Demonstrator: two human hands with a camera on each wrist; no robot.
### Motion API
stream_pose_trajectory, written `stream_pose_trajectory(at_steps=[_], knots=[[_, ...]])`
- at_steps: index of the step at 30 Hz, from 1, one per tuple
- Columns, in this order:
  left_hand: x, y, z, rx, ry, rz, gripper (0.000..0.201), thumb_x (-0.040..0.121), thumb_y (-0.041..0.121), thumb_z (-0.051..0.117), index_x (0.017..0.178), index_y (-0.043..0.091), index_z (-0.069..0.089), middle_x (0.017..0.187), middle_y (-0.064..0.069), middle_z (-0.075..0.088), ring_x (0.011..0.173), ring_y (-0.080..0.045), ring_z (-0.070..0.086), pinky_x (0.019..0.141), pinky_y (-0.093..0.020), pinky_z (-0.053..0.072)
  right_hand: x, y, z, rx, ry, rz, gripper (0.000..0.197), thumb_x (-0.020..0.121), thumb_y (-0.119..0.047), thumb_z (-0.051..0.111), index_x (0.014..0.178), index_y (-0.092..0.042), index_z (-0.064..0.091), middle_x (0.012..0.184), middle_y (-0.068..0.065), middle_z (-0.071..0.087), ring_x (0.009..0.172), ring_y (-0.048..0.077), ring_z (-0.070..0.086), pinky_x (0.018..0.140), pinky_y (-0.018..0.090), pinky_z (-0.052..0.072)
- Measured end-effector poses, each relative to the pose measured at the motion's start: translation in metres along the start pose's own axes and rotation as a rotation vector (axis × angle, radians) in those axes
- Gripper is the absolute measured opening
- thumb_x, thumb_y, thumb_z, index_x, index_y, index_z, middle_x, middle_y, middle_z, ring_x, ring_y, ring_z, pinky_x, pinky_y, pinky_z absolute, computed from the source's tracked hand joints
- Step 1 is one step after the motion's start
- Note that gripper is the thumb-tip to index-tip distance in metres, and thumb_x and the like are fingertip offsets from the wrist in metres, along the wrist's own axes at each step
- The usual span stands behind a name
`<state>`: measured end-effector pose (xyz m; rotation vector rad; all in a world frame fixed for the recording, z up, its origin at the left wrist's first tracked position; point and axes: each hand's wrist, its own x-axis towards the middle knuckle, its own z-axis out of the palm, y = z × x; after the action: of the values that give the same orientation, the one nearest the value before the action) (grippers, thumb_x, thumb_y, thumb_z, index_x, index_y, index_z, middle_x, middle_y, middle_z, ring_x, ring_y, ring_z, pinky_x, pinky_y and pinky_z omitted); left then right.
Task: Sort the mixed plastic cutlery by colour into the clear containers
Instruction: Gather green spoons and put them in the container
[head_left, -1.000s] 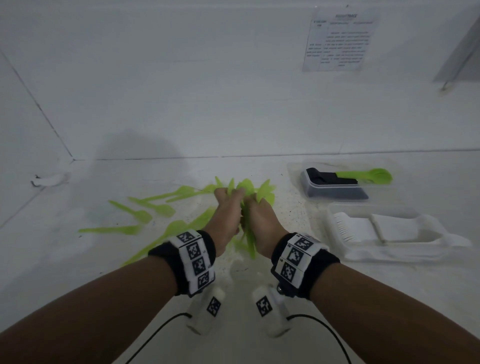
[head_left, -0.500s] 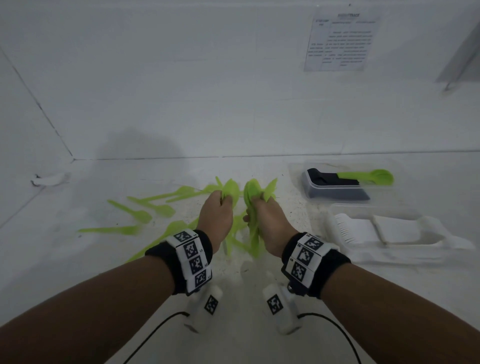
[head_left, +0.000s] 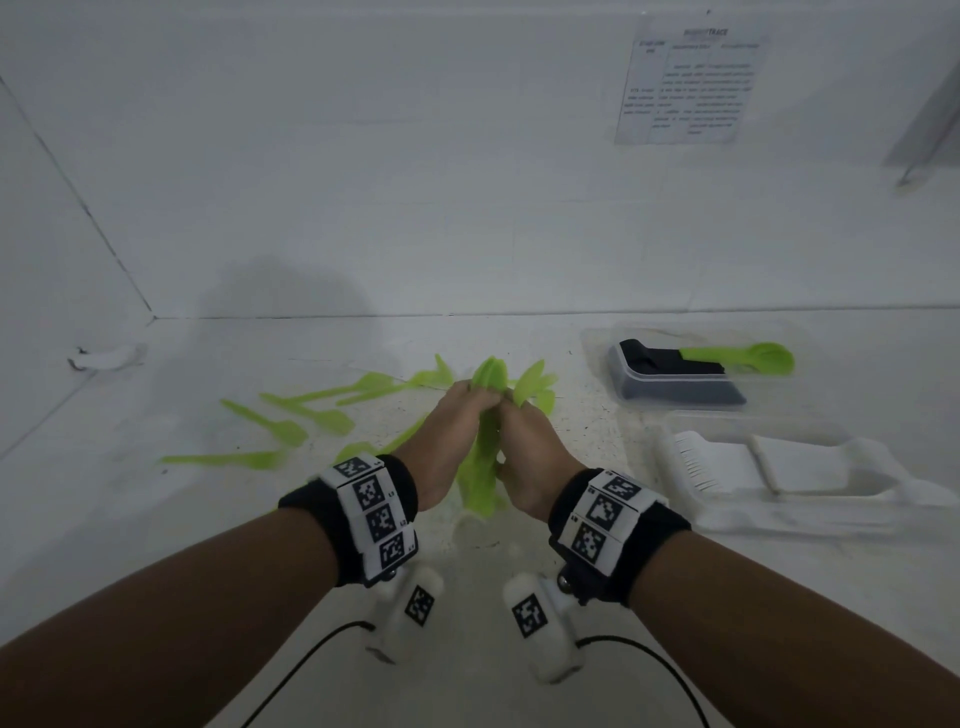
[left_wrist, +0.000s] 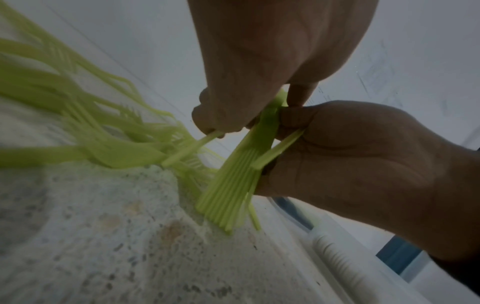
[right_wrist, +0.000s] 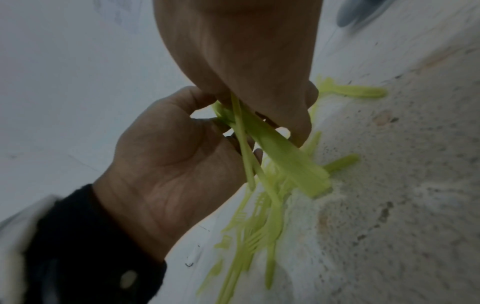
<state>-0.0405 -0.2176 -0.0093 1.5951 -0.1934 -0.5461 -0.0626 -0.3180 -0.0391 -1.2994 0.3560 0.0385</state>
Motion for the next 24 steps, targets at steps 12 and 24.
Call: stream_pose_trajectory(at_steps=[12,24], knots=[[0.009,-0.012,-0.006,0.021,0.108,-0.001,0.012,0.102,0.026,0.043,0.097,0.016,0.048,0.092,0.001,0.053,0.085,-0.018,0.053,0.074,-0.035,0.046,-0.008,-0.006,0.003,-0.219,-0.029,0.004,0.029,0.107,-0.026,0.041,0.103,-0.018,0.069,0.088,-0.002,0.067,0.075,0.011,0.06,0.075,0.027,0.05],[0.011,-0.017,-0.014,0.094,0.127,0.02,0.011,0.104,0.023,0.039,0.11,0.013,0.039,0.083,-0.002,0.037,0.068,-0.014,0.034,0.07,-0.037,0.036,-0.012,-0.007,-0.008,-0.171,0.285,-0.094,0.04,0.105,-0.036,0.051,0.138,-0.023,0.032,0.091,-0.003,0.048,0.069,0.013,0.049,0.066,0.029,0.048]])
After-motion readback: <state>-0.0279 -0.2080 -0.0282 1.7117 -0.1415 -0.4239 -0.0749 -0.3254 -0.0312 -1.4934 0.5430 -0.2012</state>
